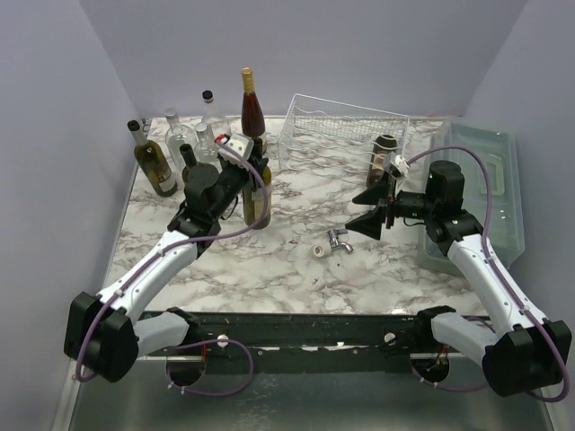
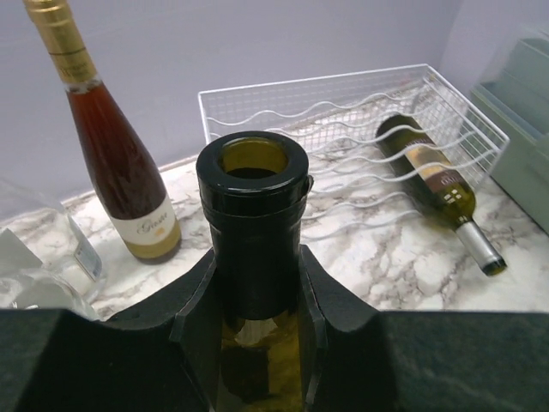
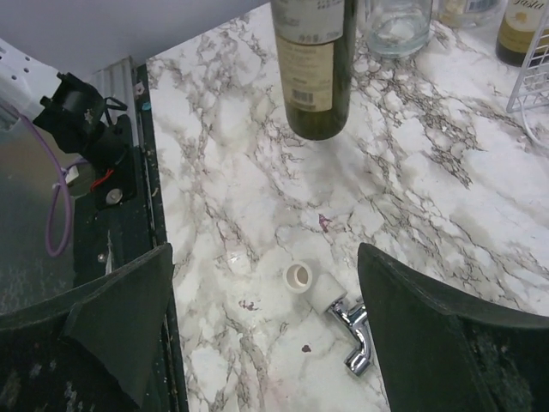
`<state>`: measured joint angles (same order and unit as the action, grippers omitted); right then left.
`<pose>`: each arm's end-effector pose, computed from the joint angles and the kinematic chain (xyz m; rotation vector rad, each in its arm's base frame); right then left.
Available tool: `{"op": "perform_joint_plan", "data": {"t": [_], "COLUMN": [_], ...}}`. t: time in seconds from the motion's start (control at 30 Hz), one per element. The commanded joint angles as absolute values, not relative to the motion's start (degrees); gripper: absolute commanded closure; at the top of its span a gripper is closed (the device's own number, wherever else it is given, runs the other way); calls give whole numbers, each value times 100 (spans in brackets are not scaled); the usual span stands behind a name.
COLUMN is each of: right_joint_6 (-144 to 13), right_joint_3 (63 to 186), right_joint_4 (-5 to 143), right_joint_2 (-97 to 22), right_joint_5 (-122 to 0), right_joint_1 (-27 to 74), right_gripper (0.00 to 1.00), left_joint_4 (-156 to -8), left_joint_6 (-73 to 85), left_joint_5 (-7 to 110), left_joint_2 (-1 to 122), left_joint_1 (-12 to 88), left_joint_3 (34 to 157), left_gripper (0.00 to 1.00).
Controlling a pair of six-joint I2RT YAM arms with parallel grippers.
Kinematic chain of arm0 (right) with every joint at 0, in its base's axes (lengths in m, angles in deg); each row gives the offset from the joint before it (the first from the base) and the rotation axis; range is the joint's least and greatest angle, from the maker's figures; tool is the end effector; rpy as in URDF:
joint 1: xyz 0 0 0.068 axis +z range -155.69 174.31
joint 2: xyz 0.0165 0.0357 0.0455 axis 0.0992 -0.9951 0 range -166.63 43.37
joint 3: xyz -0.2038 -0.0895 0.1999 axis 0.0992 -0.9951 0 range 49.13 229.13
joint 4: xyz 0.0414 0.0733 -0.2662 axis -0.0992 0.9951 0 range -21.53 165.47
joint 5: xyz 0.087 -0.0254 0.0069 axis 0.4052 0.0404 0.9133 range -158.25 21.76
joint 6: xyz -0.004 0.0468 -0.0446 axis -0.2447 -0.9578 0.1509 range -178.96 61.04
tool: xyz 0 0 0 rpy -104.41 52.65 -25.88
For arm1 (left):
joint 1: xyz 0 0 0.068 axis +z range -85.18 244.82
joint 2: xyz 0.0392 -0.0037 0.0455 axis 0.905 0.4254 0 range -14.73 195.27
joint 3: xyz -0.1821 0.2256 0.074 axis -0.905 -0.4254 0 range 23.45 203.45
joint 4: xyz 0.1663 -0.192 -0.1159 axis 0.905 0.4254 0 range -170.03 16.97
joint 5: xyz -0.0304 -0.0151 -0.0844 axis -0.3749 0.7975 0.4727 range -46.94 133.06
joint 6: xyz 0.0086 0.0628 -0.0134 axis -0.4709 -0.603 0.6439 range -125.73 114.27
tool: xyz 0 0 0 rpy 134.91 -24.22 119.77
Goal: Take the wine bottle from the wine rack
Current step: Place the wine bottle at the center of the board.
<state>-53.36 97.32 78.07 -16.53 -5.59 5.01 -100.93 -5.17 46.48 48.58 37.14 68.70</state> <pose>0.2226 0.0878 0.3353 -0.9600 1.6145 1.1072 0.2492 -0.1342 0.3551 0.4071 1.4825 -0.4385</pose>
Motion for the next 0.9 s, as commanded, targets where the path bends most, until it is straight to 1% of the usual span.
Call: {"op": "perform_joint_plan", "data": {"t": [0.0, 0.13, 0.4, 0.87], "right_joint_6": [-5245, -5199, -4944, -4787], "right_joint_3": [9519, 9519, 9616, 9702], "right_joint_4": [7482, 7571, 7888, 8092], "right_joint_2": [-1515, -1415, -1361, -1445], "right_joint_5": [-537, -501, -755, -794], "right_joint_1": [406, 358, 296, 300], "right_gripper": [9, 9, 8, 8], "left_joint_4": [-10875, -11032, -11639, -12255], "left_joint_6": [-546, -826, -671, -752], "left_joint_5": [4876, 4789, 4655, 4598], "left_joint_2": [5487, 6217, 7330, 8448], "left_joint_1": [4080, 4179, 4433, 4818], "left_joint_3": [7781, 8312, 9064, 9847], "left_gripper": [100, 100, 100, 100]}}
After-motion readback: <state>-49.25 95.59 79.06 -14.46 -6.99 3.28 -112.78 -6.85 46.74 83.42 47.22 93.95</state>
